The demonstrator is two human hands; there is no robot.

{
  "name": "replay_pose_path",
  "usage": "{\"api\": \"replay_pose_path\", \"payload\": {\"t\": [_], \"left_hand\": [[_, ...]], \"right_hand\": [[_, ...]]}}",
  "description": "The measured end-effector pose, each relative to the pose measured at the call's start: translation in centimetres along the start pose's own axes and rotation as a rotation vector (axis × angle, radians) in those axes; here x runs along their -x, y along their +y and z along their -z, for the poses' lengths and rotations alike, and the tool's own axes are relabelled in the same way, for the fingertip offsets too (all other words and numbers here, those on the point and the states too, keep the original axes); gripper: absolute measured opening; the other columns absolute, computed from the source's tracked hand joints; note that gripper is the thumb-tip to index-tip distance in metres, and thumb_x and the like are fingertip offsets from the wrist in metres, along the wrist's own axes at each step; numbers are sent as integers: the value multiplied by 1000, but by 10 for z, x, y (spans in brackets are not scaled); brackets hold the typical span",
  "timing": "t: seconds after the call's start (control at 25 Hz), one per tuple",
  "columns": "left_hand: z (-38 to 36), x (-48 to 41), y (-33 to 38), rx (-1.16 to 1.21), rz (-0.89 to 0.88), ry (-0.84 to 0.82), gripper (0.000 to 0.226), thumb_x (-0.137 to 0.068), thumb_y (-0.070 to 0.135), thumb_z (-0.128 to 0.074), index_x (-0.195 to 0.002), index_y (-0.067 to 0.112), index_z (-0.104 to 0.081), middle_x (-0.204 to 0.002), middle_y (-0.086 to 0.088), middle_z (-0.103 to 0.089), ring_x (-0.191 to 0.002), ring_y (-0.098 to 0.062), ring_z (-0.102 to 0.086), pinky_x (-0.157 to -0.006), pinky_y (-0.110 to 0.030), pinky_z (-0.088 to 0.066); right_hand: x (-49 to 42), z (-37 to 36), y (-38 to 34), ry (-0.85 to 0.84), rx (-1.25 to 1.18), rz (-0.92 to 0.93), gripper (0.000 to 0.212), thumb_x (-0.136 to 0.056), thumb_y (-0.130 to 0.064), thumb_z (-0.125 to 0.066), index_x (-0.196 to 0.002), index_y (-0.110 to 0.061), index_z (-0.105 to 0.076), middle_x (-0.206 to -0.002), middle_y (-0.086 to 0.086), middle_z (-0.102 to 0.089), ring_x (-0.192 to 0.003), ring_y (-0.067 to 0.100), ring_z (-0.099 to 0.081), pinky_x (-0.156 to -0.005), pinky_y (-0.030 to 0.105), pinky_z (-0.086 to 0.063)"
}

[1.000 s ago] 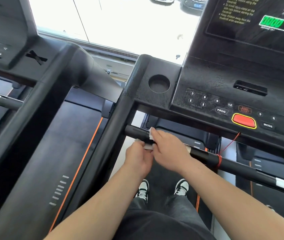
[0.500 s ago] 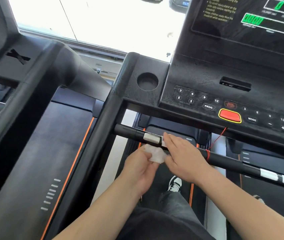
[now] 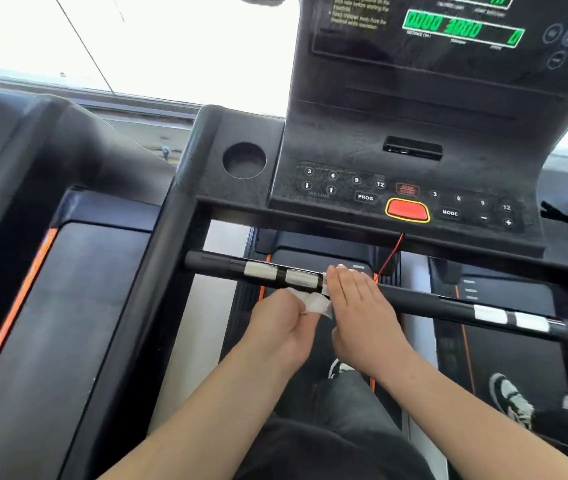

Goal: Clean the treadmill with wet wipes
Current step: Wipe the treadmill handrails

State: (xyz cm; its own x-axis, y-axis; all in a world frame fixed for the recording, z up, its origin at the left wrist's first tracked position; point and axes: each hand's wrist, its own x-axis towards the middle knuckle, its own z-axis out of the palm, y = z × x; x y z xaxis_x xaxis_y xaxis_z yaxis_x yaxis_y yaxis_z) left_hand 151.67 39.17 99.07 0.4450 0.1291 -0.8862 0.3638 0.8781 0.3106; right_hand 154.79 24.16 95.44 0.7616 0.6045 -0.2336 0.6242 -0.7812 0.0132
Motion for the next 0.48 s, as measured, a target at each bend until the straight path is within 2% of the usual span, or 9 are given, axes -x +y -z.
{"api": "replay_pose_path", "payload": {"t": [0.08,0.16,0.24,0.32,0.36,0.4,0.44,0.48], "left_hand": [[-7,-1,-2,-4,-29,31,36,-87,-22,-29,-101,-12,-60,-105,-27,-66,-99,-38,-68,-92,-46,-57],[-17,-5,-4,71,-62,58,40,-87,-24,-25,-98,-11,-61,-103,-27,-66,-98,-39,-67,-93,-44,-54],[-23,-13,-4,122,-77,91,42,-86,-24,-23,-92,-11,-62,-95,-26,-65,-87,-36,-66,-87,-39,-49],[-23,-10,-9,61,-115,79,40,-82,-23,-28,-96,-14,-64,-100,-29,-67,-84,-36,-70,-83,-37,-51],[-21,-5,-11,6,-150,71,34,-77,-21,-41,-99,-16,-66,-104,-30,-68,-85,-35,-72,-82,-37,-56],[-19,3,-14,-53,-188,72,35,-63,-17,-59,-97,-17,-69,-103,-30,-68,-86,-33,-73,-81,-38,-59],[-17,12,-17,-118,-236,58,43,-49,-12,-68,-91,-18,-69,-98,-30,-68,-85,-32,-71,-82,-38,-60],[-16,22,-19,-147,-314,19,41,-47,-11,-66,-87,-20,-66,-91,-29,-66,-83,-32,-67,-81,-35,-59]], "right_hand": [[-3,5,-2,-17,-68,3,95,-72,-23,-64,-156,1,-28,-156,20,-39,-142,38,-39,-122,51,-28],[-8,7,-4,-16,-69,82,92,-75,-22,-65,-157,-1,-28,-156,18,-39,-143,37,-39,-123,50,-28],[-12,8,4,41,-67,165,88,-72,-17,-74,-152,-2,-41,-152,17,-47,-139,34,-48,-118,47,-38],[-14,4,27,156,-175,197,71,-69,-11,-81,-137,-6,-60,-137,12,-64,-122,29,-65,-98,42,-56],[-14,3,38,203,-236,194,60,-72,-11,-83,-130,-10,-66,-129,8,-70,-113,27,-70,-85,40,-60],[-14,4,48,228,-281,184,49,-76,-12,-83,-123,-15,-70,-121,4,-74,-105,25,-73,-74,38,-61],[-12,7,55,246,-309,177,39,-80,-13,-81,-118,-20,-73,-114,0,-76,-97,25,-75,-66,37,-60],[-12,10,59,265,-359,164,30,-84,-13,-76,-112,-24,-74,-104,-2,-78,-90,26,-75,-62,36,-58]]}}
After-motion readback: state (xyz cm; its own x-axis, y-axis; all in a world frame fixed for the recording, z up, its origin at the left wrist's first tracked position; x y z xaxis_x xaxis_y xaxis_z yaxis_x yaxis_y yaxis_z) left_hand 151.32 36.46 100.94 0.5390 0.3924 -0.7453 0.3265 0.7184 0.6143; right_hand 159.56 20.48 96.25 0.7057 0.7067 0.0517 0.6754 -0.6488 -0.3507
